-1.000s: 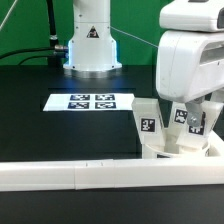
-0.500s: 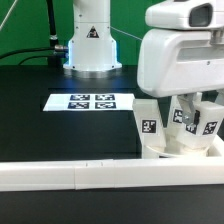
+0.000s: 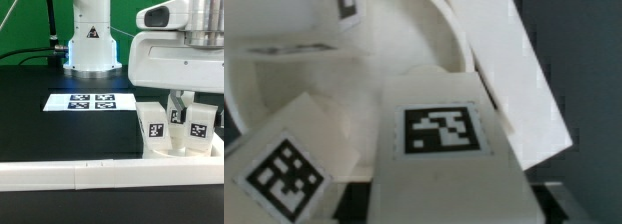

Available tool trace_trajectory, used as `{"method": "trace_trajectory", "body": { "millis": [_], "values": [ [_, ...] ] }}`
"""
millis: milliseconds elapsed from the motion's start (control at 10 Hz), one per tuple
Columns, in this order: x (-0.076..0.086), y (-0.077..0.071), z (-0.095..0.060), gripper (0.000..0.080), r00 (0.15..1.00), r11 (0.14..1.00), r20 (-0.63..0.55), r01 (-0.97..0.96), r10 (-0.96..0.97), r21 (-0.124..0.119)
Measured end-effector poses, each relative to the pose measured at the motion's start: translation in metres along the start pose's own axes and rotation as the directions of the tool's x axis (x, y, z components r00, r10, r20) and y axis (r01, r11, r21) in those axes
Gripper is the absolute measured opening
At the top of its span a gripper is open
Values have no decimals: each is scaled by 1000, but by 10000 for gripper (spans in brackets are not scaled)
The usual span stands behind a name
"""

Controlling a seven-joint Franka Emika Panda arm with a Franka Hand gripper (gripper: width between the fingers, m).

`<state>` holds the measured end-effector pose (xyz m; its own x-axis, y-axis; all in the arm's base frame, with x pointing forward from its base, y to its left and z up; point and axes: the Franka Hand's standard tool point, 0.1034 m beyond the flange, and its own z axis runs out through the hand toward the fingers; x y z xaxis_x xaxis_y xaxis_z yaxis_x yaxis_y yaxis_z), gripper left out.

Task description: Assemble stool

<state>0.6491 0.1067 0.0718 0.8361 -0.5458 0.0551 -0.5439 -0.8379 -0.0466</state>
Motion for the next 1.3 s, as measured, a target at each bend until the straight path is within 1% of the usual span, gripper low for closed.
{"method": "trace_trajectory", "body": {
  "millis": [400,500,600,700,800,900,1000,1100,1200,1300],
  "values": [
    [0,3,1,336,962,962,5,-274,274,-5],
    [-2,5,1,336,893,893,5,-450,450,-7],
    [-4,7,2,336,768,769,23,-640,640,-2],
    [-6,10,3,336,622,622,57,-782,781,16],
    [-8,12,3,336,481,480,100,-877,871,30],
    [-7,13,3,337,418,419,112,-908,901,23],
    [-8,12,3,337,403,404,113,-915,908,20],
    [-8,12,3,337,329,330,117,-944,937,11],
    [-8,12,3,337,281,283,120,-959,952,4],
    [-9,12,3,337,259,261,121,-965,958,1]
  ]
}}
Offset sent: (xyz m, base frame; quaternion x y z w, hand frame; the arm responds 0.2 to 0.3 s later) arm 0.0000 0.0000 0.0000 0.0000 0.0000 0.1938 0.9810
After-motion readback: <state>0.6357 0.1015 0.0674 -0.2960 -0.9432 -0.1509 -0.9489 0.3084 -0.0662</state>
